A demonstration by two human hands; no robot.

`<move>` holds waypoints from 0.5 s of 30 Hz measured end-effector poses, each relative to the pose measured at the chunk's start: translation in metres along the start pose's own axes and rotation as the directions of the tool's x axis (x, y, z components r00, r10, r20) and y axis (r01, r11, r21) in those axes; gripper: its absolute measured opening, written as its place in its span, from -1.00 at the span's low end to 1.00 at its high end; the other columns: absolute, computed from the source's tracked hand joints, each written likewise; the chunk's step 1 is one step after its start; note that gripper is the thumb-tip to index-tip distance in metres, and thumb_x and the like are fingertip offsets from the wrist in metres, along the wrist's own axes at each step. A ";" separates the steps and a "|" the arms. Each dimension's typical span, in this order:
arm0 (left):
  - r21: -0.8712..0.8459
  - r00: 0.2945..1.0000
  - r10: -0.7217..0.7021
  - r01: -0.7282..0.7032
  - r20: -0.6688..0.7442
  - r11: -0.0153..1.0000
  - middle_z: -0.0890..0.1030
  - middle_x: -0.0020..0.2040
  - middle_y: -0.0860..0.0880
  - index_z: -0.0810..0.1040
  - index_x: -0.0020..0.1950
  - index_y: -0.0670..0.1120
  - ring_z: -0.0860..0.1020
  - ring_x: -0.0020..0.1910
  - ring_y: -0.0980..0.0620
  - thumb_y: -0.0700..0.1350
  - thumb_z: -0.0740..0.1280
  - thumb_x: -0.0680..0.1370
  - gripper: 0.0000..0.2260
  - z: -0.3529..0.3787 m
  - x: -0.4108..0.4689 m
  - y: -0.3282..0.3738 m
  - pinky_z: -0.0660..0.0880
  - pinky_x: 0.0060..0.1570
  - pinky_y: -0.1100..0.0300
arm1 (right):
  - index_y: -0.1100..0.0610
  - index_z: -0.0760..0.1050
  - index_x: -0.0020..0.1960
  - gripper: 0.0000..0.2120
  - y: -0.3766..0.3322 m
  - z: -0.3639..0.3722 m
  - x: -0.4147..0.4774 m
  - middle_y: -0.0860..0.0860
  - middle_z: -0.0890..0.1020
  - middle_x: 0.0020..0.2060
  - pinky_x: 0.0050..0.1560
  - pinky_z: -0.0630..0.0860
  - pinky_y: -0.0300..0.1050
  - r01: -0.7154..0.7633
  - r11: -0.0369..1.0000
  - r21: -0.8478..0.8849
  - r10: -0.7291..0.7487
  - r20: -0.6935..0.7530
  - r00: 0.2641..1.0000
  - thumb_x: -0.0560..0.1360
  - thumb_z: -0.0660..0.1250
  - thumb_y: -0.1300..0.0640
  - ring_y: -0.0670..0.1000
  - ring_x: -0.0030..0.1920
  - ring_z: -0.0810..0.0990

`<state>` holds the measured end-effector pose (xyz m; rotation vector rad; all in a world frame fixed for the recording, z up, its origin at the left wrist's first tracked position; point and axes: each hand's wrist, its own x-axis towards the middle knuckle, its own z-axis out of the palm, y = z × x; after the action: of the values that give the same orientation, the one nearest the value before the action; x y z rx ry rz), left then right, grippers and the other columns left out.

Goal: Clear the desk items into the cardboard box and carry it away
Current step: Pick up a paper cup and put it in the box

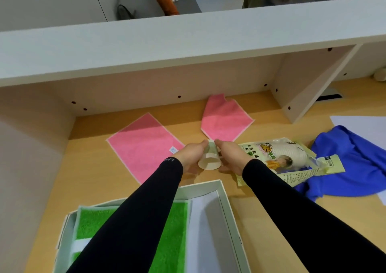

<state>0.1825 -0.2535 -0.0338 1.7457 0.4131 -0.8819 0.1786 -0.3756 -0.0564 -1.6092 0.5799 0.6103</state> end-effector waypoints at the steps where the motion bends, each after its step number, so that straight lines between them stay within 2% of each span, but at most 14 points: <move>1: -0.009 1.000 0.021 -0.021 -0.022 1.000 0.55 -0.27 -0.08 0.49 0.25 -0.19 0.51 -0.33 -0.02 0.13 0.04 0.63 -0.54 -0.001 0.001 0.000 0.47 -0.28 0.17 | 0.17 0.38 0.31 -0.58 0.000 0.000 -0.002 0.07 0.54 -0.16 -0.26 0.46 -0.11 0.006 1.000 0.011 -0.006 0.011 1.000 0.58 0.07 -0.06 0.06 -0.22 0.52; 3: 0.024 0.985 0.122 -0.120 -0.119 0.993 0.61 -0.16 -0.15 0.50 0.22 -0.18 0.58 -0.21 -0.12 0.11 0.04 0.63 -0.56 -0.007 0.000 0.001 0.53 -0.17 0.11 | 0.18 0.39 0.30 -0.60 -0.005 0.000 -0.009 0.09 0.55 -0.18 -0.29 0.50 -0.09 0.043 0.999 0.024 -0.044 0.016 0.999 0.60 0.06 -0.03 0.05 -0.28 0.54; 5: 0.113 0.931 0.285 -0.266 -0.229 0.957 0.60 -0.12 -0.16 0.55 0.10 -0.12 0.55 -0.17 -0.12 0.11 0.03 0.63 -0.59 -0.015 -0.010 0.007 0.47 -0.14 0.08 | 0.13 0.42 0.27 -0.60 -0.016 -0.001 -0.020 0.11 0.58 -0.13 -0.21 0.56 -0.03 0.124 0.992 0.021 -0.124 0.000 0.992 0.59 0.06 -0.07 0.07 -0.25 0.58; 7: 0.131 0.854 0.408 -0.387 -0.324 0.913 0.59 -0.19 -0.11 0.55 -0.04 -0.08 0.51 -0.27 -0.07 0.12 0.03 0.63 -0.61 -0.024 -0.028 0.014 0.44 -0.22 0.10 | 0.08 0.45 0.20 -0.60 -0.032 -0.002 -0.038 0.07 0.59 -0.12 -0.24 0.59 -0.05 0.244 0.970 0.009 -0.244 -0.019 0.970 0.58 0.04 -0.15 0.05 -0.20 0.59; 10: 0.105 0.762 0.505 -0.510 -0.404 0.854 0.53 -0.32 -0.07 0.53 -0.15 -0.10 0.45 -0.40 -0.02 0.09 0.09 0.62 -0.64 -0.037 -0.064 0.022 0.43 -0.30 0.11 | 0.11 0.44 0.17 -0.52 -0.057 -0.002 -0.072 0.08 0.57 -0.22 -0.35 0.51 -0.11 0.368 0.929 -0.036 -0.369 -0.029 0.929 0.57 -0.01 -0.21 0.04 -0.31 0.55; 13: 0.160 0.714 0.568 -0.557 -0.409 0.815 0.52 -0.38 -0.08 0.50 -0.26 -0.10 0.44 -0.49 0.02 -0.03 0.13 0.63 -0.68 -0.045 -0.104 0.022 0.46 -0.41 0.16 | 0.11 0.47 -0.04 -0.55 -0.073 0.001 -0.108 0.09 0.52 -0.35 -0.45 0.41 -0.17 0.429 0.899 -0.086 -0.431 -0.002 0.903 0.57 -0.01 -0.20 0.00 -0.46 0.47; 15: 0.178 0.703 0.583 -0.565 -0.407 0.806 0.52 -0.41 -0.08 0.50 -0.28 -0.10 0.43 -0.54 0.04 -0.10 0.12 0.63 -0.68 -0.048 -0.131 0.015 0.44 -0.48 0.22 | 0.11 0.48 -0.09 -0.61 -0.075 0.004 -0.130 0.07 0.52 -0.41 -0.47 0.36 -0.18 0.470 0.872 -0.139 -0.465 0.067 0.883 0.57 0.05 -0.16 -0.02 -0.52 0.44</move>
<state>0.1226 -0.1954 0.0784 1.9492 0.1117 -0.0257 0.1338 -0.3595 0.0865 -1.7984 0.1040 0.3177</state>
